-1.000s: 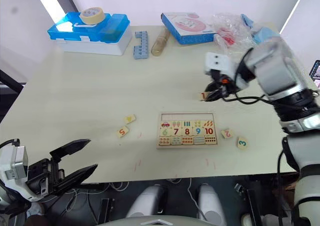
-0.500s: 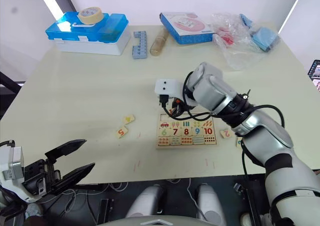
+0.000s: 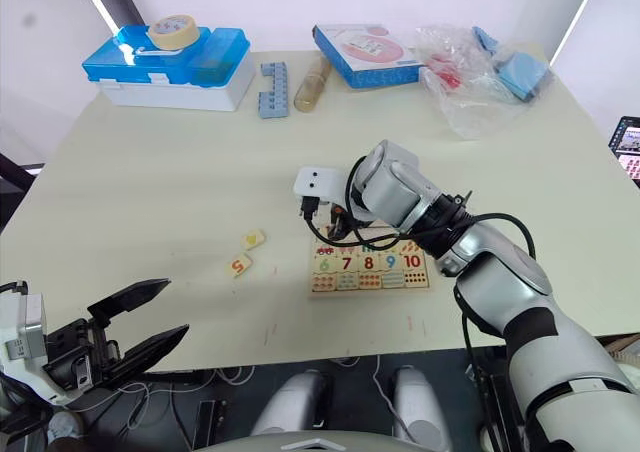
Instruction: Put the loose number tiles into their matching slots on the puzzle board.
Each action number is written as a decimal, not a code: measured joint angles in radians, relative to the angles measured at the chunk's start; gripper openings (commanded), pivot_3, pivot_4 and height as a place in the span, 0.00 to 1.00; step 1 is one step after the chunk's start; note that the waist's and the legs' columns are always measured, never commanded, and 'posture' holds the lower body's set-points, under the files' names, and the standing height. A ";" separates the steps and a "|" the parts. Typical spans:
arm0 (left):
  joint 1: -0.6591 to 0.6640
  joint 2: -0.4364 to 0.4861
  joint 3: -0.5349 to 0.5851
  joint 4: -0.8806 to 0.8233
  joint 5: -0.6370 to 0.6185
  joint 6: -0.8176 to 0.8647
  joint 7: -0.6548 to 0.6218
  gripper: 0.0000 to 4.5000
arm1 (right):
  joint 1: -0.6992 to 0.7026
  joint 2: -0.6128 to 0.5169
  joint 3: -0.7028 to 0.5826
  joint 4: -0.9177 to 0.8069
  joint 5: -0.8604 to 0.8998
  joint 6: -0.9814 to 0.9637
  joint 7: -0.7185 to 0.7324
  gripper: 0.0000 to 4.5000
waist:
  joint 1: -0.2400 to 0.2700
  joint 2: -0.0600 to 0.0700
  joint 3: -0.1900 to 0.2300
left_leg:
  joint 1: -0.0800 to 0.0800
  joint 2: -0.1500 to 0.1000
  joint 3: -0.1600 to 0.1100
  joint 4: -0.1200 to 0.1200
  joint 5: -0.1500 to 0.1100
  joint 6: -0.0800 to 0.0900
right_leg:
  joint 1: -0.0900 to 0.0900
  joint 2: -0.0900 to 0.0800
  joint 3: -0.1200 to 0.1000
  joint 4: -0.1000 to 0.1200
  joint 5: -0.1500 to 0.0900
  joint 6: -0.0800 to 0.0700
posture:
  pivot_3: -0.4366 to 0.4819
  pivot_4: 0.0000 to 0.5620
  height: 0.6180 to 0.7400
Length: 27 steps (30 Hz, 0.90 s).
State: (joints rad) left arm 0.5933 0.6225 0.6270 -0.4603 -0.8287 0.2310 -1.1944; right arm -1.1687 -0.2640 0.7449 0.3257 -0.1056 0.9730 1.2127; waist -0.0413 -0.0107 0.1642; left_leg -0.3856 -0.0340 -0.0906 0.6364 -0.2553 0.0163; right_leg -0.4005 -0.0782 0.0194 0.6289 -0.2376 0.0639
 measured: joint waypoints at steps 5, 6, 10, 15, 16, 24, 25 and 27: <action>0.000 0.000 0.000 0.000 0.000 0.000 0.002 1.00 | 0.000 0.012 0.000 0.015 0.000 -0.018 -0.007 0.20 | 0.000 0.000 0.000 | 0.000 0.000 0.000 0.000 0.000 0.000 | 0.000 0.000 0.000 0.000 0.000 0.000 | 0.48 0.27 1.00; 0.000 0.000 0.000 0.000 0.000 0.000 0.002 1.00 | 0.000 0.015 0.000 0.020 0.000 -0.020 -0.009 0.20 | 0.000 0.000 0.000 | 0.000 0.000 0.000 0.000 0.000 0.000 | 0.000 0.000 0.000 0.000 0.000 0.000 | 0.48 0.27 1.00; 0.001 -0.002 0.000 0.000 0.000 0.000 0.003 1.00 | -0.001 0.020 0.000 0.039 0.000 -0.031 -0.017 0.20 | 0.000 0.000 0.000 | 0.000 0.000 0.000 0.000 0.000 0.000 | 0.000 0.000 0.000 0.000 0.000 0.000 | 0.48 0.27 1.00; 0.009 -0.014 0.000 -0.002 0.000 -0.001 0.012 1.00 | -0.014 0.027 0.000 0.049 0.000 -0.039 -0.022 0.20 | -0.001 0.000 0.000 | 0.000 0.000 0.000 0.000 0.000 0.000 | 0.000 0.000 0.000 0.000 0.000 0.000 | 0.48 0.27 1.00; 0.009 -0.017 0.000 -0.002 0.000 -0.002 0.012 1.00 | -0.018 0.029 0.000 0.049 0.000 -0.039 -0.022 0.20 | -0.001 0.000 0.000 | 0.000 0.000 0.000 0.000 0.000 0.000 | 0.000 0.000 0.000 0.000 0.000 0.000 | 0.48 0.27 1.00; 0.021 -0.020 0.001 -0.003 0.000 -0.003 0.019 1.00 | -0.019 0.035 0.000 0.064 0.000 -0.041 -0.024 0.20 | 0.000 0.000 0.000 | 0.000 0.000 0.000 0.000 0.000 0.000 | 0.000 0.000 0.000 0.000 0.000 0.000 | 0.48 0.27 1.00; 0.021 -0.020 0.001 -0.003 0.000 -0.004 0.019 1.00 | -0.019 0.035 0.000 0.067 0.000 -0.041 -0.024 0.20 | 0.000 0.000 0.000 | 0.000 0.000 0.000 0.000 0.000 0.000 | 0.000 0.000 0.000 0.000 0.000 0.000 | 0.48 0.27 1.00; 0.022 -0.020 0.001 -0.003 0.000 -0.004 0.019 1.00 | -0.019 0.035 0.000 0.069 0.000 -0.041 -0.025 0.20 | 0.000 0.000 0.000 | 0.000 0.000 0.000 0.000 0.000 0.000 | 0.000 0.000 0.000 0.000 0.000 0.000 | 0.48 0.27 1.00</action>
State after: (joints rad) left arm 0.6157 0.6023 0.6275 -0.4631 -0.8283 0.2270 -1.1755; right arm -1.1874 -0.2289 0.7447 0.3952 -0.1058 0.9317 1.1880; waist -0.0418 -0.0108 0.1641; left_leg -0.3856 -0.0339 -0.0905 0.6362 -0.2553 0.0162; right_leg -0.4008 -0.0779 0.0197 0.6290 -0.2375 0.0640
